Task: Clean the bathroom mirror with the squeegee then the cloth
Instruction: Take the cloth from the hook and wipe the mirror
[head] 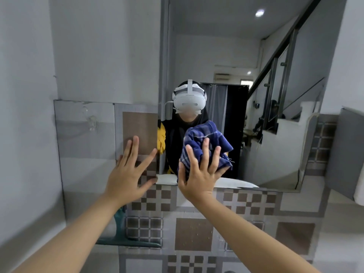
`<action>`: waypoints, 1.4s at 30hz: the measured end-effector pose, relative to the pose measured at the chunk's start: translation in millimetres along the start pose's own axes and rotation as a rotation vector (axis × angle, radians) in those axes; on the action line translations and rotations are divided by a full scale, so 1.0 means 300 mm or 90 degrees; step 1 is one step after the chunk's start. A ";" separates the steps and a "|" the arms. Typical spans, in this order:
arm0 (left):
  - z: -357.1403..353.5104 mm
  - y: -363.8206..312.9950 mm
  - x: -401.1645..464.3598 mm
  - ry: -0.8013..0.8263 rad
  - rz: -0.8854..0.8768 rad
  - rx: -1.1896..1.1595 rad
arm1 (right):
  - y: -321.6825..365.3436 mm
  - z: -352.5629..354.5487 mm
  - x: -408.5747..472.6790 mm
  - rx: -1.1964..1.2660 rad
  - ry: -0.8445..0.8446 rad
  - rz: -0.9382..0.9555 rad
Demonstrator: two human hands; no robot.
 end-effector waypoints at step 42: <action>-0.008 0.039 -0.018 0.056 0.010 0.018 | -0.590 0.408 -0.086 -0.012 0.276 0.152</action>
Point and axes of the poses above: each hand's wrist, its own x-axis towards the middle knuckle, its own z-axis out of the back of the hand, y = z × x, the point moved 6 cm from there along x, towards the middle knuckle, and after that the axes turned 13 degrees about x, right-handed, at the moved point
